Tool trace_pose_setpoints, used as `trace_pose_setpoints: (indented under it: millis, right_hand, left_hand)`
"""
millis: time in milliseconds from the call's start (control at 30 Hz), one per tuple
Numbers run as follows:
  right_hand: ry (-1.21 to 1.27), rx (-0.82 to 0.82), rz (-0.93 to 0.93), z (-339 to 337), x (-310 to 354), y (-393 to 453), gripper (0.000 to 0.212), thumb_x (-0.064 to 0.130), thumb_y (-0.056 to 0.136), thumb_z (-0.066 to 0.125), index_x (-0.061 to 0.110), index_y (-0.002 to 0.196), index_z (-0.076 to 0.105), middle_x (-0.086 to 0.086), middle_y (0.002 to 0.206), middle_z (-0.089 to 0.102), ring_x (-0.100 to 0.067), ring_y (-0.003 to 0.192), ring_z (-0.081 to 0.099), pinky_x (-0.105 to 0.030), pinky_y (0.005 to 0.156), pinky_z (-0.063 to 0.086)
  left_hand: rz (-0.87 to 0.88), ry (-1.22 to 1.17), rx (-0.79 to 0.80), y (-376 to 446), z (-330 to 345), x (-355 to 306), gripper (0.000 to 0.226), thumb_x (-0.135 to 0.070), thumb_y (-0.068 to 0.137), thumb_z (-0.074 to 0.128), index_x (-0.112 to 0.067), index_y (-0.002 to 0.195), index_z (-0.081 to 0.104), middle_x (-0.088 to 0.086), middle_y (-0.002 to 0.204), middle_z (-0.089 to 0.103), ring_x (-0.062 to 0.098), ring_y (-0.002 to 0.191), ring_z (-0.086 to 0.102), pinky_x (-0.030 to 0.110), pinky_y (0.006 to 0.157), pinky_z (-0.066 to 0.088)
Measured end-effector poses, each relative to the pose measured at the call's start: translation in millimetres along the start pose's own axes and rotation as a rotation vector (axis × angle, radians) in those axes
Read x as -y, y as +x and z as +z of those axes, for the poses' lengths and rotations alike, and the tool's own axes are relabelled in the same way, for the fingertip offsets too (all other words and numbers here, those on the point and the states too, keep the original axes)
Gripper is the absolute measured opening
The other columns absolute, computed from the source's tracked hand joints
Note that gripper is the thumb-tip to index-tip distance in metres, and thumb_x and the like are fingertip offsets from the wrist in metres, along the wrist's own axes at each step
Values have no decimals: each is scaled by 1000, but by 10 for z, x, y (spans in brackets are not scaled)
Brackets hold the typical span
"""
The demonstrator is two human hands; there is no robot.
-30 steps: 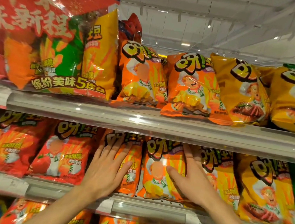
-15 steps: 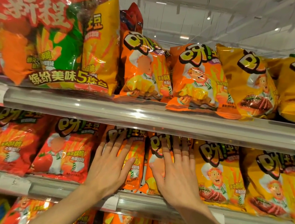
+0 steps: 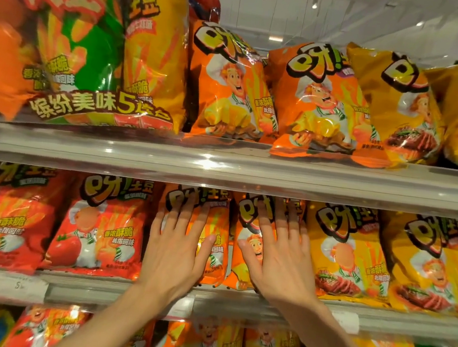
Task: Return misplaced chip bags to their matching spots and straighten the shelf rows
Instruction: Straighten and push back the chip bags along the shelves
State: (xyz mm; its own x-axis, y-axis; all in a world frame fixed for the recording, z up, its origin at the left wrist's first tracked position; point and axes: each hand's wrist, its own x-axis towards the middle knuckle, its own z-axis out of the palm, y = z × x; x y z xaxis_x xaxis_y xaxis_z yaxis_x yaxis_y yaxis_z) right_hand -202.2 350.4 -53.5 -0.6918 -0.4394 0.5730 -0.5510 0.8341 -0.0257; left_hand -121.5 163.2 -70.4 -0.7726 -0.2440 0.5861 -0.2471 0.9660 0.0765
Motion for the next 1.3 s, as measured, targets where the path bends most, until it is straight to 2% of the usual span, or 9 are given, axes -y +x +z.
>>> trace_pose_setpoints:
  millis: [167, 333, 500, 700, 833, 933, 1067, 1167, 1300]
  right_hand:
    - [71, 10, -9, 7, -4, -5, 68, 68, 98, 27, 22, 147, 38, -10, 145, 48, -35, 140, 35, -54, 116, 29]
    - [348, 25, -62, -89, -147, -51, 70, 68, 98, 21, 25, 153, 26, -1, 155, 33, -23, 147, 20, -46, 120, 19]
    - [443, -119, -64, -287, -551, -37, 59, 56, 99, 35, 14, 139, 45, -9, 130, 52, -27, 123, 43, -44, 106, 37]
    - [317, -216, 13, -460, -1468, 11, 51, 43, 92, 51, 2, 121, 59, -24, 101, 64, -43, 96, 58, -51, 86, 49]
    - [129, -171, -113, -448, -1993, -28, 45, 40, 88, 49, 8, 114, 68, -20, 95, 66, -42, 89, 62, -47, 80, 52]
    - [57, -56, -283, -407, -2181, -105, 57, 51, 87, 45, 16, 131, 59, -14, 116, 64, -36, 106, 61, -49, 92, 50]
    - [-38, 43, -408, -368, -2312, -125, 78, 69, 83, 43, 23, 146, 44, -10, 137, 58, -32, 129, 53, -60, 108, 35]
    - [-36, 111, -464, -408, -2411, -74, 88, 76, 85, 38, 28, 156, 23, -9, 155, 41, -31, 146, 33, -61, 118, 16]
    - [-54, 127, -512, -388, -2481, -55, 94, 84, 84, 31, 30, 159, 14, -7, 159, 36, -27, 150, 26, -54, 120, 1]
  left_hand:
    - [-2, 7, 11, 8, -16, 14, 59, -55, 102, 20, -24, 148, 39, 8, 153, 40, 29, 140, 37, 50, 117, 24]
    - [-10, -58, -97, -47, -99, -79, 50, -47, 101, 33, -17, 138, 50, 11, 138, 51, 30, 129, 45, 50, 112, 31]
    - [9, -274, -273, -29, -209, -593, 41, -35, 96, 50, -12, 129, 56, 7, 122, 52, 25, 114, 50, 33, 95, 37]
    - [31, -486, -239, 66, -231, -1584, 33, -33, 92, 56, -23, 123, 56, -9, 109, 48, 14, 93, 55, 32, 76, 46]
    - [86, -413, -78, 101, -68, -2030, 42, -32, 90, 59, -20, 131, 53, -1, 123, 49, 17, 111, 56, 21, 89, 38]
    - [163, -206, 23, 197, 26, -2177, 54, -40, 89, 53, -18, 137, 44, 12, 134, 47, 30, 123, 50, 36, 103, 43]
    - [244, 88, 165, 414, -51, -2176, 79, -69, 84, 40, -23, 147, 37, 10, 144, 49, 29, 137, 43, 54, 118, 24]
    - [256, 176, 327, 501, -126, -2152, 99, -87, 77, 33, -28, 155, 18, 3, 160, 28, 22, 147, 25, 50, 122, 7]
    - [295, 192, 269, 500, -123, -2113, 118, -99, 66, 26, -23, 157, 16, 3, 163, 22, 23, 149, 24, 49, 122, 9]
